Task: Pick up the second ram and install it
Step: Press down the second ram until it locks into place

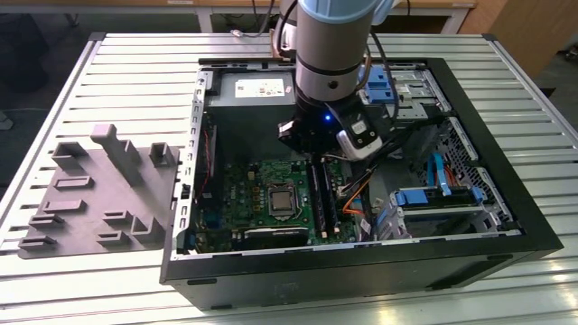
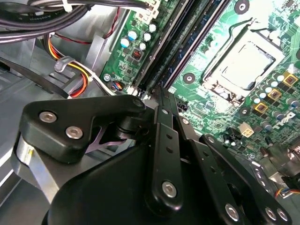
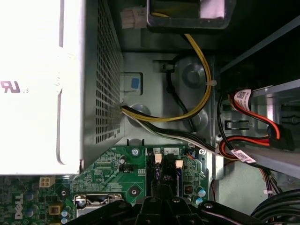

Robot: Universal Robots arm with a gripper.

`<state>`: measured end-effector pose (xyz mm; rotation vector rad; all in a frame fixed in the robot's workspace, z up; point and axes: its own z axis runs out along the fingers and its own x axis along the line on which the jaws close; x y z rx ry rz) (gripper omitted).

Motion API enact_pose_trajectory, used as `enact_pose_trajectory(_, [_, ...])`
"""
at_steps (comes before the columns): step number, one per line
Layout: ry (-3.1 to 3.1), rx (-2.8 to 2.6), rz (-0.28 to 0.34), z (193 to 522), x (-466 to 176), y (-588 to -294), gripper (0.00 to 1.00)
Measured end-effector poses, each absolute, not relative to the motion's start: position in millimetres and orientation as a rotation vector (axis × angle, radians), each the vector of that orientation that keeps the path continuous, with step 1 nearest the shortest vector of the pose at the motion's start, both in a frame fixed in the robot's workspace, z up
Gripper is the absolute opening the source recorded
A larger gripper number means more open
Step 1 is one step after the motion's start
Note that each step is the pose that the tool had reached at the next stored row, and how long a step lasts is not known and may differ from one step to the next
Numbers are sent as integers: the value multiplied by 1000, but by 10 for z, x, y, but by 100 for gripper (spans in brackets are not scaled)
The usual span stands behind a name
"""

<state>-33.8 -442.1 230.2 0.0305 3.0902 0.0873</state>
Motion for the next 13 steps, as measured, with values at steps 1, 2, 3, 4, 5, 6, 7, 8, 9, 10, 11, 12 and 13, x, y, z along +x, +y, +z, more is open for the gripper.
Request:
enact_pose_trajectory(1, [3090,30,87,2299,-339,-4418,11])
enact_pose_trajectory(2, [3090,30,87,2293,-340,-4417,11])
enact_pose_trajectory(3, [3090,30,87,2287,-341,-4415,11])
enact_pose_trajectory(4, [3090,30,87,2280,-342,-4414,11])
enact_pose_trajectory(5, [3090,30,87,2276,-342,-4413,11])
enact_pose_trajectory(6, [3090,30,87,2276,-342,-4413,11])
enact_pose_trajectory(7, [3090,30,87,2275,-342,-4412,11])
enact_pose_trajectory(8, [3090,30,87,2275,-342,-4411,11])
enact_pose_trajectory(9, [3090,30,87,2272,-342,-4411,11])
enact_pose_trajectory(10, [3090,30,87,2264,-342,-4410,11])
enact_pose_trajectory(11, [3090,30,87,2257,-342,-4410,11])
enact_pose_trajectory(12, [3090,30,87,2251,-342,-4411,11])
enact_pose_trajectory(13, [3090,30,87,2247,-342,-4411,11])
